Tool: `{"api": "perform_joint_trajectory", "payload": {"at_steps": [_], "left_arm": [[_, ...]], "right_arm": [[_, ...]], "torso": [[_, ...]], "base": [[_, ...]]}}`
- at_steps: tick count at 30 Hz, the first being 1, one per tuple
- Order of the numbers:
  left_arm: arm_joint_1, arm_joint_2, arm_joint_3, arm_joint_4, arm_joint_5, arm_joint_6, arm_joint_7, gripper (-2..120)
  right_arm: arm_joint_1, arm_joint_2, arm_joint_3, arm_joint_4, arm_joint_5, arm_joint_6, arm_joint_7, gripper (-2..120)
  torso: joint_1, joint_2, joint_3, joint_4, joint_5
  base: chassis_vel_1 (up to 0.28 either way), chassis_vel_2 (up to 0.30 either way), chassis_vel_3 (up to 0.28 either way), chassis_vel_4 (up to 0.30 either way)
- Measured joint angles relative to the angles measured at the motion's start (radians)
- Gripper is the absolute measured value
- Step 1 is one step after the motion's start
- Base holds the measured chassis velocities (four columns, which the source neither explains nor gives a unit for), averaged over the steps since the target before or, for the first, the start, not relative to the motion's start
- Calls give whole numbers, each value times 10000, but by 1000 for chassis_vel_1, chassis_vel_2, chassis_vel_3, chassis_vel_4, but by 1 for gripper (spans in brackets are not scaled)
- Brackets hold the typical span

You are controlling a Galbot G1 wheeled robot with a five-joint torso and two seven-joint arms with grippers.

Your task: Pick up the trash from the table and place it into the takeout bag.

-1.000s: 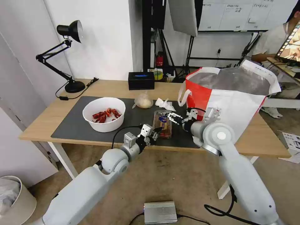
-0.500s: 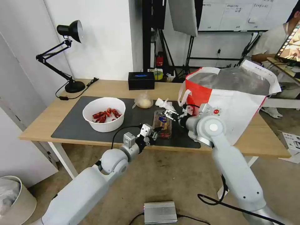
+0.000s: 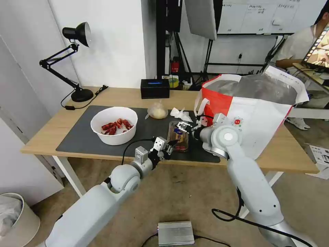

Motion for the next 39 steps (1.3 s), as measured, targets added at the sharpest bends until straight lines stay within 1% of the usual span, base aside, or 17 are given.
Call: {"api": "perform_joint_trajectory", "payload": {"at_steps": [27, 37, 38, 39], "left_arm": [[139, 58, -49, -81, 15, -150, 13, 0], [218, 58, -59, -105, 14, -182, 16, 0], [226, 58, -59, -105, 14, -188, 16, 0], [228, 56, -59, -106, 14, -190, 16, 0]], "right_arm": [[283, 434, -122, -713, -221, -57, -212, 100], [204, 482, -95, -758, -307, -80, -293, 100], [203, 484, -94, -760, -309, -82, -295, 98], [203, 488, -93, -774, -310, -83, -297, 92]], "torso": [[0, 1, 1, 0, 0], [0, 2, 1, 0, 0], [0, 2, 1, 0, 0], [0, 2, 1, 0, 0]], "base": [[0, 0, 0, 0], [0, 0, 0, 0], [0, 0, 0, 0], [0, 0, 0, 0]]}}
